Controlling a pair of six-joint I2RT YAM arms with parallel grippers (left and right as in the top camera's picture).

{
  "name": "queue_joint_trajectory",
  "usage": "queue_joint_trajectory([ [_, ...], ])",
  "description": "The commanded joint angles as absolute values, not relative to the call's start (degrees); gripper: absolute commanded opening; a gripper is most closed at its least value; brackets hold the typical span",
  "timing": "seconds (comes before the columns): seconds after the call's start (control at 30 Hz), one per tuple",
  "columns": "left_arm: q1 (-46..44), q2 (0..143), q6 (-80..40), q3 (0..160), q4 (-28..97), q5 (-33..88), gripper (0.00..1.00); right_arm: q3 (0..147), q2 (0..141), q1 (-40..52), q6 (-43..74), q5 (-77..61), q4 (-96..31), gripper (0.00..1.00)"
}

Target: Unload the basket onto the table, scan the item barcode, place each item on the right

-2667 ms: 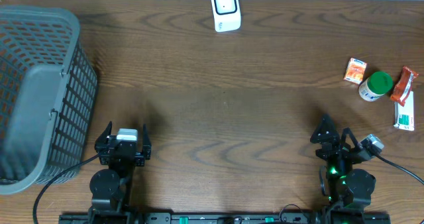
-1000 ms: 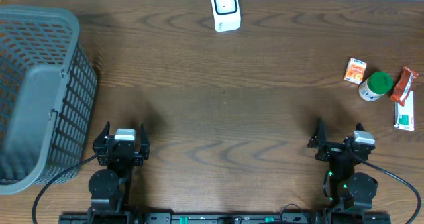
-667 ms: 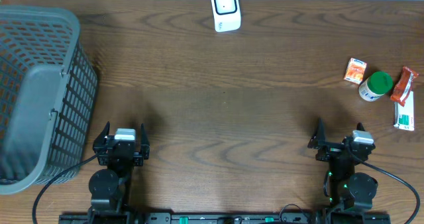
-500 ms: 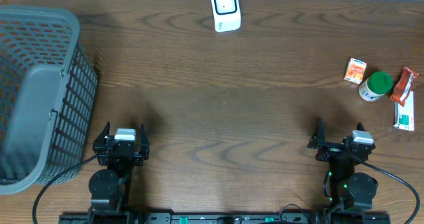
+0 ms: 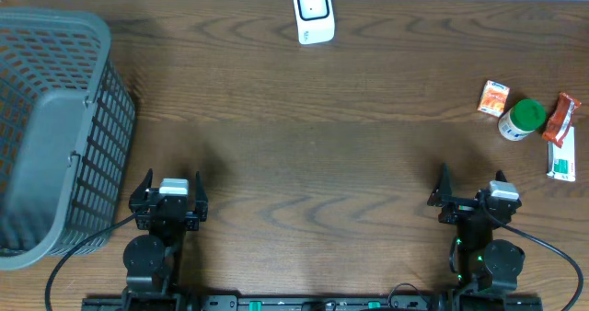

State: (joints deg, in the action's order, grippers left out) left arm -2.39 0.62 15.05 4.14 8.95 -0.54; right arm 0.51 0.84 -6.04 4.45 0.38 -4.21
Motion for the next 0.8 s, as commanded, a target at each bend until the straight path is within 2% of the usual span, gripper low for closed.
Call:
queue_joint_trajectory([
  [0.0, -2.5, 0.1, 15.3, 2.9, 10.0, -0.8, 0.83, 0.3, 0.3, -6.3, 3.6, 0.1, -4.3, 0.99],
  [0.77, -3.2, 0.2, 15.4, 2.9, 10.0, -0.8, 0.83, 0.3, 0.3, -6.3, 3.6, 0.1, -4.3, 0.99],
])
